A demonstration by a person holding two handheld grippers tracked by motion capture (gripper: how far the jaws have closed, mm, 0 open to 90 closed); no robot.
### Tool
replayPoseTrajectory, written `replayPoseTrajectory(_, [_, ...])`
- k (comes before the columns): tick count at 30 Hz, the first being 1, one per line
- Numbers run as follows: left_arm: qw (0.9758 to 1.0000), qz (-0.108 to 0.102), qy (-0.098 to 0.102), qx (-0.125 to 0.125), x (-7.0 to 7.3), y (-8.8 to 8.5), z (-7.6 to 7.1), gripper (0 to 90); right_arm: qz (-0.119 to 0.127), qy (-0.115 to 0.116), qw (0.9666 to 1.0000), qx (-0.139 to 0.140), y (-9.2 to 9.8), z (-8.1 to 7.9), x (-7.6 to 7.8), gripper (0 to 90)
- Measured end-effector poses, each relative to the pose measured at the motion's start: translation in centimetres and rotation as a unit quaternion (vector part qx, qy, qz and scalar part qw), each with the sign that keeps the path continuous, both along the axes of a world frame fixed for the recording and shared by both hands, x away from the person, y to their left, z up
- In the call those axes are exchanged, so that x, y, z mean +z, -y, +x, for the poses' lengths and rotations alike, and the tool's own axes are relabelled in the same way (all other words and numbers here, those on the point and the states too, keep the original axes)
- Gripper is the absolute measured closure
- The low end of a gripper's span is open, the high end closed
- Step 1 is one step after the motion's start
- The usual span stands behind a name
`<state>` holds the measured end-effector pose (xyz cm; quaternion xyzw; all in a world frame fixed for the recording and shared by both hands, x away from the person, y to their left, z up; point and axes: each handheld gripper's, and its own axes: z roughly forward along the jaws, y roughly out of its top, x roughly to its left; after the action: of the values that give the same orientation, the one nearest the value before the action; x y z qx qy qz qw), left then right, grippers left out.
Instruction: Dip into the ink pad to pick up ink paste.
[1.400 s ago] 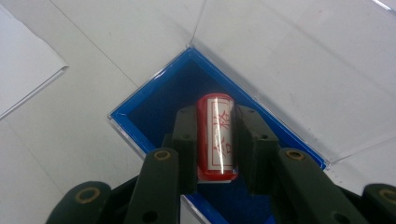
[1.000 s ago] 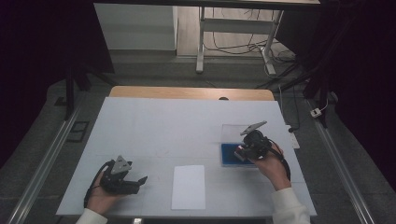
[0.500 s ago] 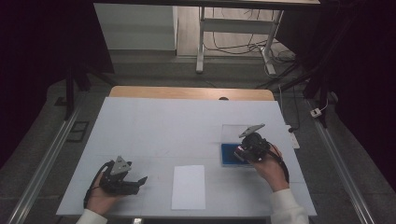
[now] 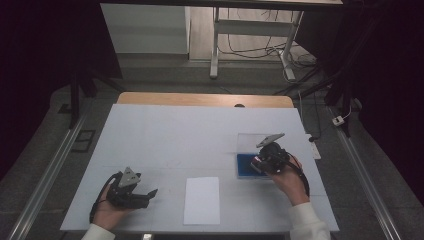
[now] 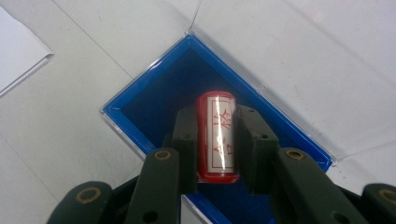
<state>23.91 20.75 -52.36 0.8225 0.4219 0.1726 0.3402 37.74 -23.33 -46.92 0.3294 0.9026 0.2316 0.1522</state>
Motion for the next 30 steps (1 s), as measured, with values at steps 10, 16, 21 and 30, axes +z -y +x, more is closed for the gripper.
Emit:
replayPoseTrajectory(10, [1.0, 0.0, 0.0, -0.001, -0.1, -0.1, 0.2, 18.2, 0.016, 0.026, 0.9988, 0.038, 0.4, -0.5, 1.3, 70.4])
replayPoseTrajectory(16, [1.0, 0.004, -0.001, -0.001, -0.2, -0.1, 0.3, 18.1, 0.053, 0.047, 0.9966, 0.041, 0.7, -1.3, 3.6, 70.4])
replayPoseTrajectory(21, [1.0, 0.001, 0.001, 0.0, -0.1, -0.1, 0.2, 18.1, 0.069, 0.052, 0.9954, 0.042, 0.8, -1.5, 4.1, 70.3])
replayPoseTrajectory(30, [1.0, 0.001, 0.0, -0.001, -0.1, -0.2, 0.2, 18.1, 0.086, 0.072, 0.993, 0.038, 1.0, -2.1, 5.4, 70.3])
